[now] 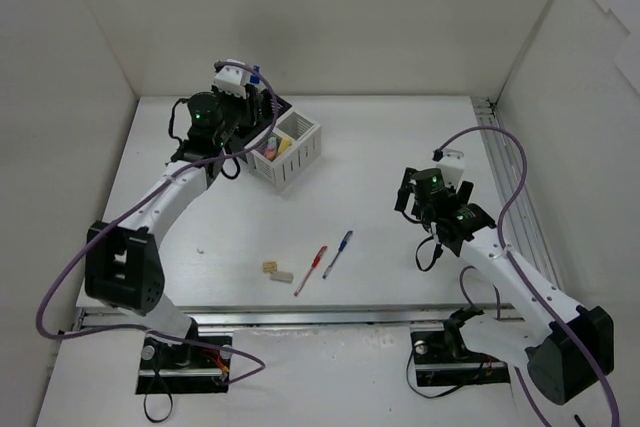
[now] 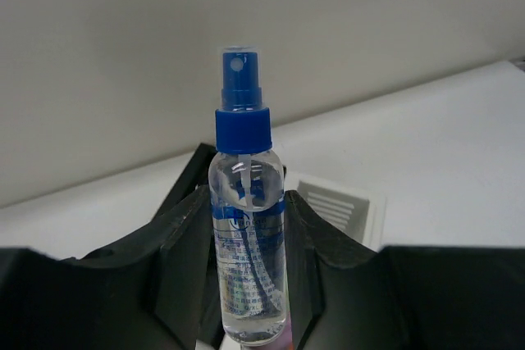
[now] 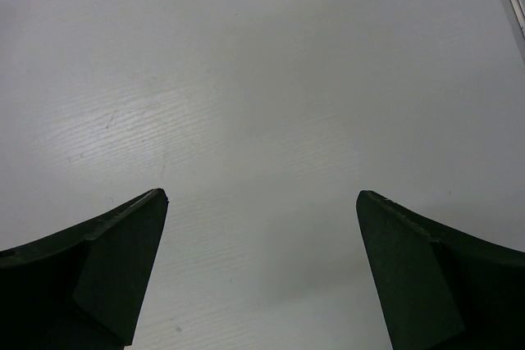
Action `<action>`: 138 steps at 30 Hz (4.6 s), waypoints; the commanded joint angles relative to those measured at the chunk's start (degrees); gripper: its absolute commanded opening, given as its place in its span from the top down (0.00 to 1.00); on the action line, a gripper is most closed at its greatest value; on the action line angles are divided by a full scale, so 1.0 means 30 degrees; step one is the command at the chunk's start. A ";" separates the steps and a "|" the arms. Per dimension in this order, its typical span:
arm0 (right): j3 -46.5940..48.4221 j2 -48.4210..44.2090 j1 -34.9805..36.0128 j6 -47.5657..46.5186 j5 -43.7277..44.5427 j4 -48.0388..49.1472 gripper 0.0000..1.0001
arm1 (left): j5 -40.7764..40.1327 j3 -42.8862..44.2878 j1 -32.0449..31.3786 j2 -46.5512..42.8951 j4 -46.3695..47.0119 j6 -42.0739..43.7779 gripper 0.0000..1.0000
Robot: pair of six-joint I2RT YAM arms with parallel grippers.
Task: Sort the stationery into containers
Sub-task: Place the stationery in the storage box, then pick up the pen from the corner of the board.
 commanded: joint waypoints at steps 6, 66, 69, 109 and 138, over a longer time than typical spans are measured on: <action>0.1548 0.1880 0.0019 -0.0971 0.0744 0.2259 0.02 | 0.5899 0.5715 0.0457 0.5817 0.6221 -0.2543 1.00; 0.4449 1.0788 0.4413 0.5647 -0.6987 0.2670 0.15 | -0.2121 -0.9096 -0.3058 -1.2508 -0.4263 -0.4914 0.00; 0.4566 1.1432 0.4413 0.6087 -0.8217 0.2058 0.22 | -0.2241 -1.0388 -0.3058 -1.3769 -0.4761 -0.5798 0.00; 0.4157 0.4227 0.5820 0.2049 -0.9237 0.8375 1.00 | 1.6381 -0.7234 -0.3408 -0.5170 0.2442 -0.5683 0.00; 0.3685 0.2997 0.6435 0.1051 -0.8046 0.9820 0.82 | 1.5165 -0.3479 -0.4318 -0.1554 0.1012 -0.4986 1.00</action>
